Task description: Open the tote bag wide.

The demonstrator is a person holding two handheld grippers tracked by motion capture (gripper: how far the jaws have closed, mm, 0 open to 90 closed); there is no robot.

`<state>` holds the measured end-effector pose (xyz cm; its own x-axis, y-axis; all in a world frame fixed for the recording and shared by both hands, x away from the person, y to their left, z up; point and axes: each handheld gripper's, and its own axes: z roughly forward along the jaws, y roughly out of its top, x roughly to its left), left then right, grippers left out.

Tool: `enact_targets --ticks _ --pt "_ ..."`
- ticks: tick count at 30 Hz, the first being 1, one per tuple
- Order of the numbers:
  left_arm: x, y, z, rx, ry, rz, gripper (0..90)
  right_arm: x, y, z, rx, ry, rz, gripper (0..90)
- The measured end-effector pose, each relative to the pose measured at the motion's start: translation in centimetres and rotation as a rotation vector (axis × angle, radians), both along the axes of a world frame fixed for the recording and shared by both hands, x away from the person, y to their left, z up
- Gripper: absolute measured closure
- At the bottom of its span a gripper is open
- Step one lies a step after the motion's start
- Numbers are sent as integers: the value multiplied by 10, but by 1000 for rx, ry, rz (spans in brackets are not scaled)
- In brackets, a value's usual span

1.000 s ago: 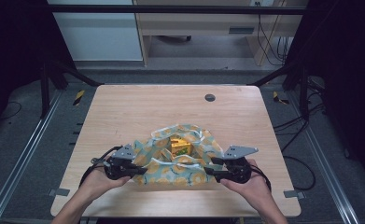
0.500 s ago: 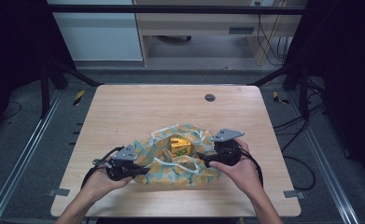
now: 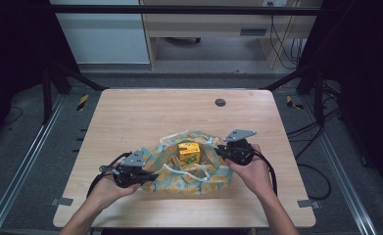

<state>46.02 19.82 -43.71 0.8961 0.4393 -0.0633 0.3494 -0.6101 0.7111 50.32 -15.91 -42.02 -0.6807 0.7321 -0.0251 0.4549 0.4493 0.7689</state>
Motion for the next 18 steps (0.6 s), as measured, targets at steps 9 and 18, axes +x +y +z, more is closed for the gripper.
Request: enact_targets --ticks 9,18 --pt "16 -11 7 -25 -25 31 898 38 -5 9 40 17 -53 895" --pt "18 -11 -8 36 -25 37 898 61 -10 -14 18 88 -115 900"
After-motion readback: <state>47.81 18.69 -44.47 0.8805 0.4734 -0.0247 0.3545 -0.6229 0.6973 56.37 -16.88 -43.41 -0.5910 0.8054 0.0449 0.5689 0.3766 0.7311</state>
